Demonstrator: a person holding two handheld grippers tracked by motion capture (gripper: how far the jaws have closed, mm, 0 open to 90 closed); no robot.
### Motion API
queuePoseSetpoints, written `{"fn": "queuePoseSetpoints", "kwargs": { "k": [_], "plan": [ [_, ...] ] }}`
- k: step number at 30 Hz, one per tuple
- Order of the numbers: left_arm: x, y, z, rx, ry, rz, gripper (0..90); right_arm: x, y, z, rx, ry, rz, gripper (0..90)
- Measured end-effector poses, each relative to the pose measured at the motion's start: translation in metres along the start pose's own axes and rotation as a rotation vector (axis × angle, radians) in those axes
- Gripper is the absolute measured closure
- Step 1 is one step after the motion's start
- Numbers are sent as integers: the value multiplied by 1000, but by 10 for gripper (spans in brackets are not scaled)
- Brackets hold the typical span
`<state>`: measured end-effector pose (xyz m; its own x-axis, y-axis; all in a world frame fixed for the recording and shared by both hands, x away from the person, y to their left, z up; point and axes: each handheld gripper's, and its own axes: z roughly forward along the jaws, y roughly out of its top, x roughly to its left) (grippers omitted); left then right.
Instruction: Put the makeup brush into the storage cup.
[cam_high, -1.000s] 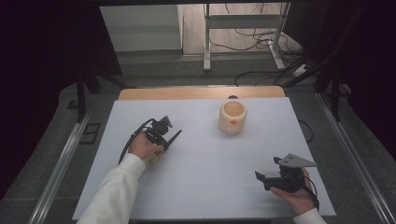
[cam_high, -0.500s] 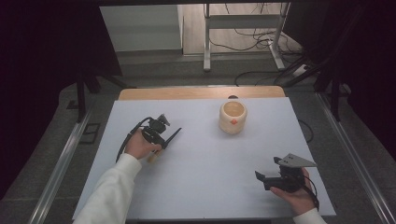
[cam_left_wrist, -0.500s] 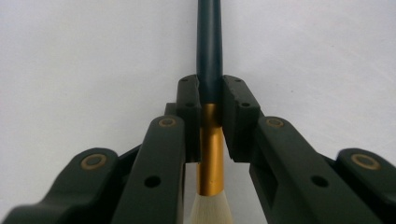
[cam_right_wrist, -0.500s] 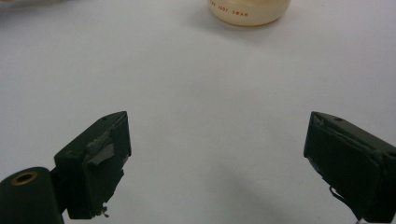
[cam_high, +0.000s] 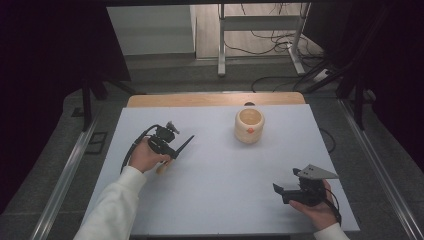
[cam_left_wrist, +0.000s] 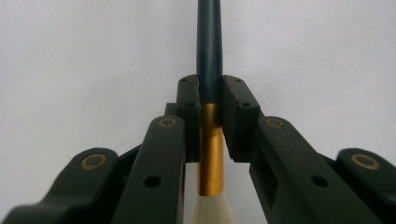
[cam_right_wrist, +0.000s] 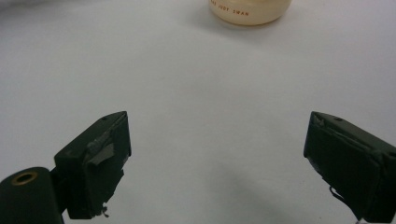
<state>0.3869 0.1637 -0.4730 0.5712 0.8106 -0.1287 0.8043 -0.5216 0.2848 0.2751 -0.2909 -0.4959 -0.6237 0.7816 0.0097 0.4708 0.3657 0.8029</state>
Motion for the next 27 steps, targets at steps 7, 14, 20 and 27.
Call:
{"fn": "queuePoseSetpoints", "kwargs": {
  "k": [7,14,20,27],
  "plan": [
    [-2,-4,-3,-11,-12,8,787,0,0,0,1,-1,0,76],
    [-6,-7,-2,-14,-19,26,787,0,0,0,1,0,-1,76],
    [-10,-7,-4,-18,-25,43,787,1,0,0,0,-2,-3,77],
    [-17,-7,-4,-22,-32,69,787,1,1,0,-4,-3,-9,79]
  ]
}}
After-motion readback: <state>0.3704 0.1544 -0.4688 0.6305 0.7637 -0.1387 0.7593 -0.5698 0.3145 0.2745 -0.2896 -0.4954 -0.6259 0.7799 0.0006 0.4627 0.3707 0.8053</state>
